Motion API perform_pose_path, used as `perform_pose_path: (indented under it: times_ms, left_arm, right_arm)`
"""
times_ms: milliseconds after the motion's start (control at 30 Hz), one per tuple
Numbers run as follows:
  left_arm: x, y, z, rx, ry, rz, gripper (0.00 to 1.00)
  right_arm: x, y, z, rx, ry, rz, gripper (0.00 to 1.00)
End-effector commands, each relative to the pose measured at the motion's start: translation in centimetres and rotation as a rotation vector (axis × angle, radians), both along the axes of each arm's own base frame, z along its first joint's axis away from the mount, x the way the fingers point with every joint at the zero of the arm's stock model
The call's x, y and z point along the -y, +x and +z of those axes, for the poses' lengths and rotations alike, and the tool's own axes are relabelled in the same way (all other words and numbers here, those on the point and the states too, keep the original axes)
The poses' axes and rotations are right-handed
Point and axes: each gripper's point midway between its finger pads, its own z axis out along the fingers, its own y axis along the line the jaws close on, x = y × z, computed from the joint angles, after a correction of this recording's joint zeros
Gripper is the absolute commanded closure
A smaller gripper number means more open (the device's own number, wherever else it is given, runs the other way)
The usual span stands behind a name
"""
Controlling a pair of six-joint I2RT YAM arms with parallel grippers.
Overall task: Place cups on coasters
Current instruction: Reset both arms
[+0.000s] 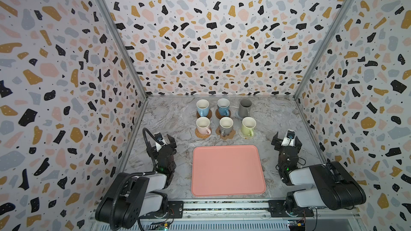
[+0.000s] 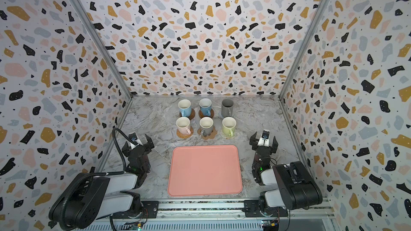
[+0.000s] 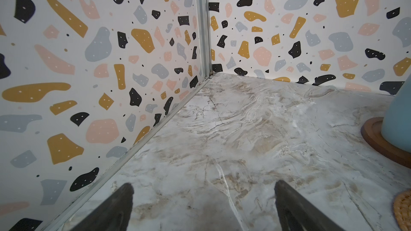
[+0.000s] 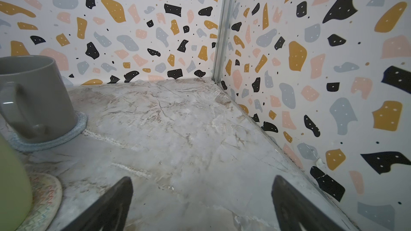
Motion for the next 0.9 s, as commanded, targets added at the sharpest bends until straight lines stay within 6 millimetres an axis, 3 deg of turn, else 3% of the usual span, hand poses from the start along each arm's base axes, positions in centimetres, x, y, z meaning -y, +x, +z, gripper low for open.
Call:
perform_pose_path:
  times_ms: [0, 500, 867]
  left_arm:
    - [0.1, 1.1, 1.9, 0.094, -0.009, -0.005, 0.01]
    - [1.0, 2.2, 1.5, 0.063, 0.002, -0.075, 0.01]
    - [1.0, 2.2, 1.4, 0.061, 0.002, -0.076, 0.00]
  right_arm:
    - [-0.3, 0.5, 2.0, 0.087, 0.031, 0.026, 0.01]
    - [-2.4, 2.2, 1.0, 0.030, 0.010, 0.180, 0.01]
    - [-2.7, 2.6, 0.8, 0.019, 0.012, 0.201, 0.01]
